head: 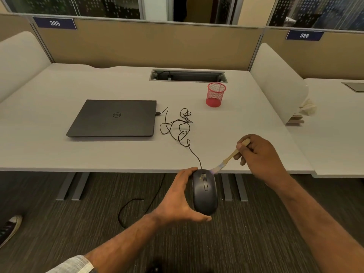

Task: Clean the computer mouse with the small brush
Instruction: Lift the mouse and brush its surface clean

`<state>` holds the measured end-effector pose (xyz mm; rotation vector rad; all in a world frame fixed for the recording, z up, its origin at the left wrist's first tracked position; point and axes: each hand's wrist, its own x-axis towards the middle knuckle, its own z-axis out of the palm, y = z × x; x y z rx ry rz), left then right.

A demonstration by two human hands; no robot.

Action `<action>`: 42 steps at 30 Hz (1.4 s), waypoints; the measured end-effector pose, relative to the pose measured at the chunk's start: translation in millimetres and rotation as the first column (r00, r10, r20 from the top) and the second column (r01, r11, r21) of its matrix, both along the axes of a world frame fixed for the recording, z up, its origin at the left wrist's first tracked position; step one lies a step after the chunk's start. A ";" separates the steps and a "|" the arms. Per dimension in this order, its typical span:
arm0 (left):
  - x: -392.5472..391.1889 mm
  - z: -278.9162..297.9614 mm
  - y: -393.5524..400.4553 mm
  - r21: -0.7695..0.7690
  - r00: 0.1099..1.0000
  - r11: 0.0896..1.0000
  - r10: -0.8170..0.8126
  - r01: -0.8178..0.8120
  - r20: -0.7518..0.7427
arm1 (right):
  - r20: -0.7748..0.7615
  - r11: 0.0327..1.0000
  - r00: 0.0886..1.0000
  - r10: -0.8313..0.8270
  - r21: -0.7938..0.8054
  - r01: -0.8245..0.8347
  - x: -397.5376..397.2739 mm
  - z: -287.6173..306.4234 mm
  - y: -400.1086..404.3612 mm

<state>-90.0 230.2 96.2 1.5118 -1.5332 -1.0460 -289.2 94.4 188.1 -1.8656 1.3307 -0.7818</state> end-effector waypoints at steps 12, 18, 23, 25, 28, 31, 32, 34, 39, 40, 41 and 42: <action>-0.3 -3.8 -1.1 -0.011 1.000 1.000 0.026 -0.026 0.002 | -0.090 0.999 0.995 0.040 0.013 -0.039 -10.8 -2.2 -1.5; 2.5 -4.8 -2.0 -0.003 1.000 1.000 0.028 -0.028 -0.010 | 0.101 0.995 0.992 0.071 -0.075 -0.063 -5.1 12.8 7.1; 1.9 -3.5 -3.8 0.005 1.000 1.000 0.010 -0.010 -0.003 | 0.037 0.939 0.943 0.331 -0.111 -0.326 8.6 36.1 19.6; 1.4 -2.9 -4.6 0.000 1.000 1.000 0.001 -0.001 -0.003 | -0.060 0.935 0.951 0.305 -0.172 -0.311 14.7 35.9 21.2; 1.6 -2.5 -5.3 -0.008 1.000 1.000 0.004 -0.004 -0.008 | -0.096 0.935 0.966 0.242 -0.241 -0.258 17.3 33.1 22.4; 3.7 -2.7 -6.2 -0.006 1.000 1.000 0.012 -0.012 -0.006 | -0.151 0.912 0.932 0.328 -0.208 -0.355 14.3 32.1 25.5; 4.5 -3.4 -6.8 -0.005 1.000 1.000 0.012 -0.012 -0.004 | -0.168 0.899 0.914 0.371 -0.184 -0.398 12.9 32.4 26.6; 5.4 -5.2 -7.1 -0.001 1.000 1.000 0.011 -0.011 -0.002 | -0.222 0.874 0.877 0.427 -0.148 -0.463 8.7 34.7 27.2; 6.7 -8.6 -5.4 0.022 1.000 1.000 0.017 -0.016 -0.010 | -0.292 0.865 0.863 0.411 -0.172 -0.471 -2.3 43.4 22.8; 6.7 -8.4 -5.7 0.022 1.000 1.000 0.020 -0.020 -0.012 | -0.263 0.873 0.884 0.387 -0.204 -0.443 -2.2 43.5 22.5; 6.3 -7.8 -6.1 0.020 1.000 1.000 0.022 -0.022 -0.014 | -0.221 0.885 0.908 0.355 -0.234 -0.403 -0.5 42.6 22.6; 5.9 -6.9 -6.8 0.018 1.000 1.000 0.020 -0.020 -0.016 | -0.162 0.901 0.933 0.320 -0.254 -0.353 2.1 40.3 23.1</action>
